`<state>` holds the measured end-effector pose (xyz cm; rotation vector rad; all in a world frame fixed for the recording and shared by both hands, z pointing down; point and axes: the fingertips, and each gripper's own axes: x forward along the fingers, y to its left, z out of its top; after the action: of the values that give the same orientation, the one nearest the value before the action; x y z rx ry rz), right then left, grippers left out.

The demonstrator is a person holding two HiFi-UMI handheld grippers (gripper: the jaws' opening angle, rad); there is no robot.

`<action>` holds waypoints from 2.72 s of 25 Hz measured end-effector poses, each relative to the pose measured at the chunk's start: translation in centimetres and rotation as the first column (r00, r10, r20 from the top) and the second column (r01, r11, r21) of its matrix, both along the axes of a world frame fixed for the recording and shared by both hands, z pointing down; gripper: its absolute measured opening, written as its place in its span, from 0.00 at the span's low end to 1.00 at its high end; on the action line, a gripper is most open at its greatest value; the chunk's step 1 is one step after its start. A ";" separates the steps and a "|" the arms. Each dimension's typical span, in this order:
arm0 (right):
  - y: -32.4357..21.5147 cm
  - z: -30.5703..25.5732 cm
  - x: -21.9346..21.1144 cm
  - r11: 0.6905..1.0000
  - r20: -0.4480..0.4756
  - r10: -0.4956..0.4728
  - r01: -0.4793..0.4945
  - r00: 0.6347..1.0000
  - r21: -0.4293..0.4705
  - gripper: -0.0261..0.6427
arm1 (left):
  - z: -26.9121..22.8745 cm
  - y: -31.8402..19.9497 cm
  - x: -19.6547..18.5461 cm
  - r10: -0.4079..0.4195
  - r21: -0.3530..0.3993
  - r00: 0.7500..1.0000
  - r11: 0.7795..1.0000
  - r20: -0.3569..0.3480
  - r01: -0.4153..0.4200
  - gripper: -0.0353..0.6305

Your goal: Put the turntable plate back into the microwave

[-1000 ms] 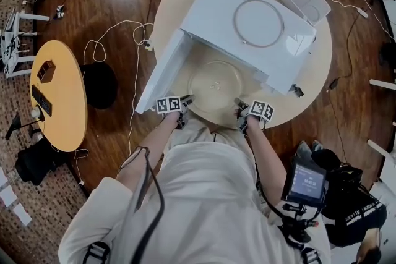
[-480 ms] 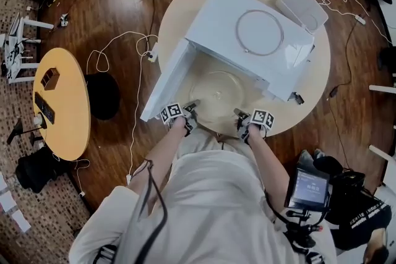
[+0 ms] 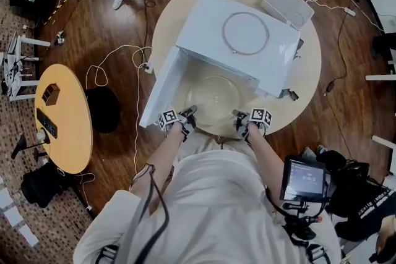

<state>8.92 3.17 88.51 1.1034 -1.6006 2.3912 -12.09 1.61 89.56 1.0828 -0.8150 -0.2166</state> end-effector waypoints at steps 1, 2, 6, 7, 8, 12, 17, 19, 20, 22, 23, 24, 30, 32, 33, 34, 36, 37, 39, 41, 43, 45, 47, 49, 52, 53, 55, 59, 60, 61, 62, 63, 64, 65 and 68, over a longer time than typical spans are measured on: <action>0.1 0.1 0.1 1.000 0.008 0.004 -0.004 1.000 -0.007 0.08 | -0.2 0.0 0.1 -0.004 0.006 1.000 1.000 -0.012 0.004 0.15; 0.2 0.3 0.3 1.000 0.015 0.010 -0.010 1.000 -0.015 0.08 | -0.4 0.0 0.3 -0.007 0.010 1.000 1.000 -0.025 0.008 0.15; 0.5 0.8 0.7 0.998 0.027 0.042 -0.041 0.999 -0.041 0.08 | -1.9 0.3 0.8 -0.001 0.034 0.999 0.999 -0.051 0.003 0.13; 0.5 0.8 0.9 0.998 0.028 0.048 -0.047 0.998 -0.048 0.08 | -2.1 0.3 1.0 0.004 0.043 0.999 0.999 -0.054 -0.002 0.13; 0.5 0.8 1.2 0.997 0.029 0.053 -0.052 0.998 -0.052 0.08 | -2.3 0.3 1.3 0.009 0.050 0.998 0.999 -0.058 -0.006 0.13; 0.0 1.7 2.0 0.996 0.044 0.076 -0.074 0.996 -0.049 0.08 | -2.8 -0.2 2.0 0.027 0.078 0.997 0.997 -0.072 -0.022 0.13; 0.0 1.6 1.5 0.992 0.081 0.111 -0.106 0.991 -0.065 0.08 | -4.4 -0.1 2.1 0.035 0.126 0.997 0.992 -0.073 -0.026 0.13; 0.0 1.1 2.5 0.992 0.076 0.118 -0.115 0.990 -0.044 0.09 | -4.7 0.2 3.1 0.048 0.121 0.996 0.992 -0.073 -0.039 0.12; -0.1 1.0 2.8 0.993 0.074 0.117 -0.116 0.990 -0.024 0.09 | -4.8 0.2 3.4 0.054 0.127 0.996 0.991 -0.074 -0.044 0.12; -0.7 0.7 2.9 0.994 0.070 0.106 -0.108 0.992 0.021 0.09 | -5.2 0.0 3.4 0.057 0.151 0.996 0.987 -0.074 -0.046 0.12; -0.9 0.6 2.7 0.994 0.069 0.097 -0.099 0.993 0.035 0.09 | -5.4 -0.1 3.3 0.053 0.161 0.996 0.986 -0.070 -0.042 0.12; -0.9 0.5 2.6 0.995 0.064 0.085 -0.088 0.994 0.041 0.09 | -5.7 -0.2 3.3 0.049 0.174 0.997 0.984 -0.065 -0.038 0.12; -0.1 -0.5 3.0 0.995 0.051 0.065 -0.069 0.997 0.066 0.09 | -7.2 0.0 3.9 0.047 0.246 0.997 0.969 -0.066 -0.029 0.13; -0.4 -0.9 3.2 0.994 0.069 0.068 -0.074 0.995 0.076 0.09 | -7.9 -0.1 4.1 0.053 0.271 0.996 0.962 -0.070 -0.032 0.13; -0.7 -1.1 3.2 0.994 0.077 0.063 -0.069 0.995 0.085 0.09 | -8.2 -0.3 4.0 0.051 0.281 0.996 0.959 -0.073 -0.029 0.13; -1.1 -1.2 3.1 0.994 0.084 0.054 -0.062 0.995 0.095 0.09 | -8.4 -0.5 3.9 0.044 0.288 0.996 0.957 -0.076 -0.021 0.13; -1.7 -1.7 2.9 0.992 0.090 0.036 -0.046 0.995 0.116 0.09 | -8.8 -0.7 3.5 0.024 0.291 0.996 0.957 -0.083 0.001 0.13; -1.8 -2.0 2.7 0.991 0.090 0.028 -0.039 0.996 0.129 0.09 | -8.9 -0.6 3.3 0.014 0.293 0.996 0.956 -0.088 0.012 0.13; -2.0 -2.8 2.2 0.984 0.090 0.008 -0.024 0.996 0.176 0.09 | -9.2 -0.3 2.8 -0.009 0.300 0.995 0.953 -0.103 0.040 0.13; -2.4 -3.8 1.6 0.971 0.098 -0.013 -0.011 0.995 0.240 0.12 | -9.7 0.1 2.2 -0.034 0.313 0.992 0.947 -0.121 0.071 0.13; -2.9 -4.8 1.1 0.959 0.120 -0.021 -0.014 0.993 0.285 0.17 | -9.9 0.3 1.7 -0.061 0.313 0.989 0.944 -0.132 0.100 0.13; -3.3 -5.5 0.9 0.953 0.136 -0.017 -0.026 0.991 0.303 0.20 | -9.9 0.5 1.2 -0.086 0.294 0.986 0.947 -0.144 0.126 0.13; -3.8 -6.0 0.9 0.948 0.139 -0.006 -0.039 0.990 0.316 0.20 | -10.2 0.5 0.7 -0.086 0.313 0.988 0.942 -0.128 0.123 0.13; -4.3 -6.3 1.0 0.945 0.138 0.005 -0.050 0.990 0.324 0.20 | -10.8 0.4 0.4 -0.083 0.334 0.989 0.935 -0.121 0.119 0.13; -4.5 -6.4 1.1 0.944 0.127 -0.004 -0.038 0.992 0.327 0.20 | -11.4 0.6 0.0 -0.086 0.337 0.989 0.934 -0.118 0.121 0.13; -4.4 -6.4 1.0 0.944 0.120 -0.016 -0.024 0.993 0.329 0.20 | -11.3 0.8 -0.1 -0.090 0.328 0.989 0.937 -0.117 0.124 0.13; -4.1 -6.5 0.9 0.941 0.110 -0.044 0.004 0.993 0.339 0.20 | -11.4 1.1 -0.2 -0.100 0.327 0.987 0.935 -0.129 0.138 0.13; -4.2 -7.3 0.0 0.930 0.140 -0.074 0.018 0.987 0.366 0.20 | -12.8 0.6 -0.2 -0.117 0.365 0.981 0.916 -0.152 0.166 0.13; -4.2 -7.7 -0.3 0.929 0.152 -0.079 0.018 0.985 0.371 0.20 | -13.3 0.5 -0.1 -0.122 0.376 0.979 0.910 -0.162 0.175 0.13; -4.2 -8.1 -0.7 0.927 0.161 -0.086 0.019 0.983 0.375 0.20 | -13.7 0.4 -0.1 -0.126 0.381 0.977 0.906 -0.171 0.184 0.13; -4.1 -8.5 -1.0 0.925 0.168 -0.093 0.022 0.981 0.379 0.20 | -14.0 0.4 0.0 -0.131 0.383 0.975 0.903 -0.181 0.192 0.13; -4.0 -8.8 -1.3 0.924 0.174 -0.099 0.025 0.980 0.383 0.20 | -14.1 0.3 0.0 -0.134 0.384 0.973 0.901 -0.188 0.199 0.13; -3.9 -9.1 -1.6 0.922 0.178 -0.104 0.027 0.978 0.386 0.20 | -14.3 0.3 0.0 -0.136 0.385 0.972 0.900 -0.193 0.203 0.13; -3.9 -9.5 -1.9 0.920 0.182 -0.107 0.028 0.977 0.391 0.20 | -14.5 0.2 0.1 -0.136 0.386 0.971 0.900 -0.197 0.204 0.13; -4.0 -10.7 -2.4 0.914 0.197 -0.094 0.006 0.976 0.407 0.20 | -15.3 -0.3 0.5 -0.127 0.385 0.968 0.900 -0.216 0.204 0.14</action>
<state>6.55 -0.80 77.81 0.8542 -2.2433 2.2675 -11.59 1.30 74.22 1.3583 -0.7085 -0.6469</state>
